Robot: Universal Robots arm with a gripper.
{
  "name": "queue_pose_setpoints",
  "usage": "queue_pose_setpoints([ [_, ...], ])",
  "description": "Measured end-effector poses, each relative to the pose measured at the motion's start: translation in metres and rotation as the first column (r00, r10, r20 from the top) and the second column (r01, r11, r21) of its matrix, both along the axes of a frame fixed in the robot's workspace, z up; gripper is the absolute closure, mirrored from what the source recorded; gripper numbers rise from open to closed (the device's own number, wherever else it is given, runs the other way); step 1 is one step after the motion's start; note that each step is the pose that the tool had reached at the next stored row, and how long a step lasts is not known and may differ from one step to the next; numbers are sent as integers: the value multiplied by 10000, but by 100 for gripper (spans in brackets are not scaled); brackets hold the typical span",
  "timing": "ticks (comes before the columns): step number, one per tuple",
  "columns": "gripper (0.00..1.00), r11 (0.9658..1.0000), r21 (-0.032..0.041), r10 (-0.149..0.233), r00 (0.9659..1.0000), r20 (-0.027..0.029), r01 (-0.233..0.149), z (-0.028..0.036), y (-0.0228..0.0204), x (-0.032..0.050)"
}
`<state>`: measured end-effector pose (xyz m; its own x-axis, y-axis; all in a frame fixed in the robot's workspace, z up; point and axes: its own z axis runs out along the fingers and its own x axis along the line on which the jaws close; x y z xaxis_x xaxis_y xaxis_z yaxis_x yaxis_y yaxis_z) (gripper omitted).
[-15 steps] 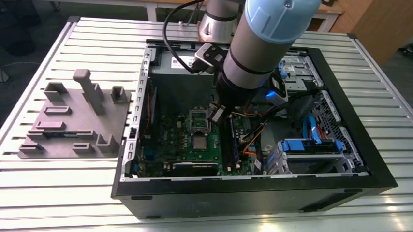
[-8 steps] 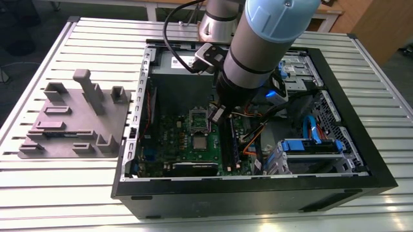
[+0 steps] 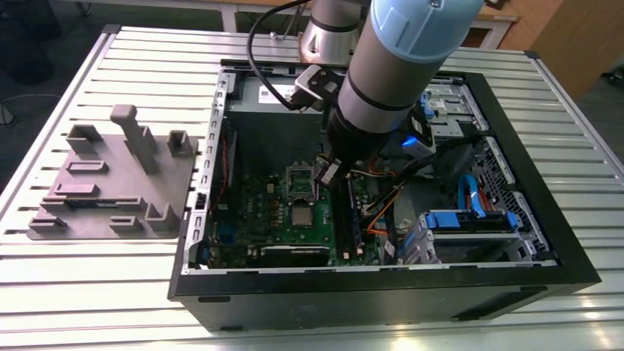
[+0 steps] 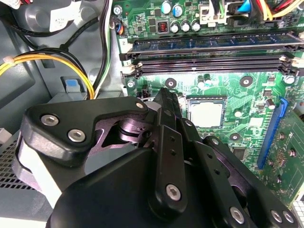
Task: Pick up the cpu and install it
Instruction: 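Close the cpu cover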
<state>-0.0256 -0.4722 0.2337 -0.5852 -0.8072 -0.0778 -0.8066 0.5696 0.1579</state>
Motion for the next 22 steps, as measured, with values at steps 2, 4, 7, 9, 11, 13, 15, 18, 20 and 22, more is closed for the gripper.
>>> queue_pose_setpoints([
  [2,90,10000,-8,1,10000,0,-1,0,1,1],
  [4,90,10000,-17,0,10000,0,0,0,2,1],
  [7,90,9999,-109,0,10000,0,0,0,11,6],
  [9,90,9999,-117,0,10000,0,0,0,12,7],
  [11,90,9999,-126,0,10000,0,0,0,12,7],
  [13,90,9999,-134,0,10000,0,0,0,13,8],
  [15,90,9999,-143,0,10000,0,0,0,14,8],
  [18,90,10000,-56,0,10000,0,0,0,14,8],
  [20,90,9995,315,0,10000,0,0,-3,15,8],
  [22,90,9991,432,-1,10000,1,1,-3,15,7],
])
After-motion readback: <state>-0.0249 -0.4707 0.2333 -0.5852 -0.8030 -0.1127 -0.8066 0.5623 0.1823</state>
